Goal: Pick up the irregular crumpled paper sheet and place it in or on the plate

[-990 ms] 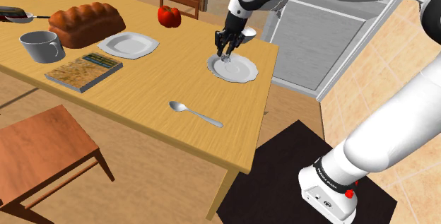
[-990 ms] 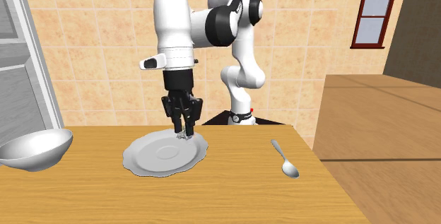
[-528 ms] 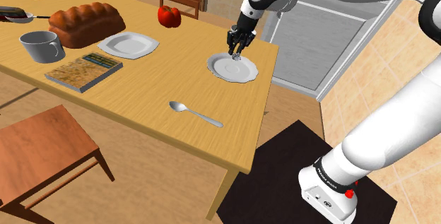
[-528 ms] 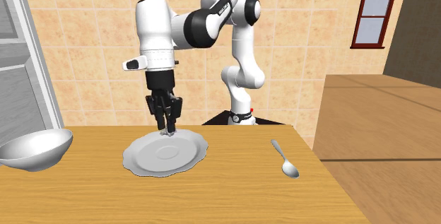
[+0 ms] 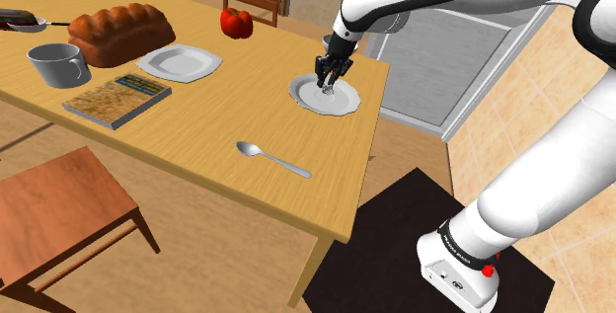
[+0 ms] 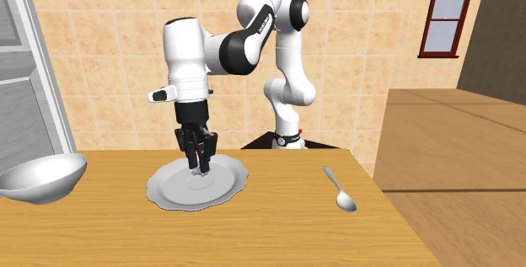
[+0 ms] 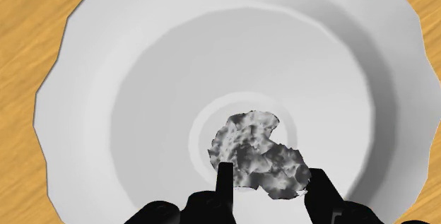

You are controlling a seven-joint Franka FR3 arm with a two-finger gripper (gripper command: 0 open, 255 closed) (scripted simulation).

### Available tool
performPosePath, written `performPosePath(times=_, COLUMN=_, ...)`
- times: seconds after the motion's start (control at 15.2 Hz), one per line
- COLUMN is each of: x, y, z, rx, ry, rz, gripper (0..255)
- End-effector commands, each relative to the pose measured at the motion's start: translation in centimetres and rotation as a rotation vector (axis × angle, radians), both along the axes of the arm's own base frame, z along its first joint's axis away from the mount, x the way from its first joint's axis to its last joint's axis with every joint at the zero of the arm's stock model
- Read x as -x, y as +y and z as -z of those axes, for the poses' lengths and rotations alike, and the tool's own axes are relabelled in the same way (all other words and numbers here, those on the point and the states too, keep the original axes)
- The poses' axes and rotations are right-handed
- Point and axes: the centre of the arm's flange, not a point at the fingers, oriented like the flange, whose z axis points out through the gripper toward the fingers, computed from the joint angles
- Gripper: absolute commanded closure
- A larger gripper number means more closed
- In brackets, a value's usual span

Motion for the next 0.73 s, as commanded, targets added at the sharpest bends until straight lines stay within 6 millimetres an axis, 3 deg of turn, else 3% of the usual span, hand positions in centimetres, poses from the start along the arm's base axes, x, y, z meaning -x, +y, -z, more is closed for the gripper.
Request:
performPosePath(times=0.0, x=-0.09, y=0.06, z=0.63, rx=0.0, ry=0.0, rz=0.0, gripper=255)
performPosePath(times=0.4, x=-0.1, y=0.06, z=0.63, rx=0.0, ry=0.0, rz=0.0, gripper=255)
performPosePath(times=0.46, x=-0.1, y=0.06, z=0.63, rx=0.0, ry=0.0, rz=0.0, gripper=0)
performPosePath(times=0.66, x=-0.1, y=0.06, z=0.63, rx=0.0, ry=0.0, rz=0.0, gripper=0)
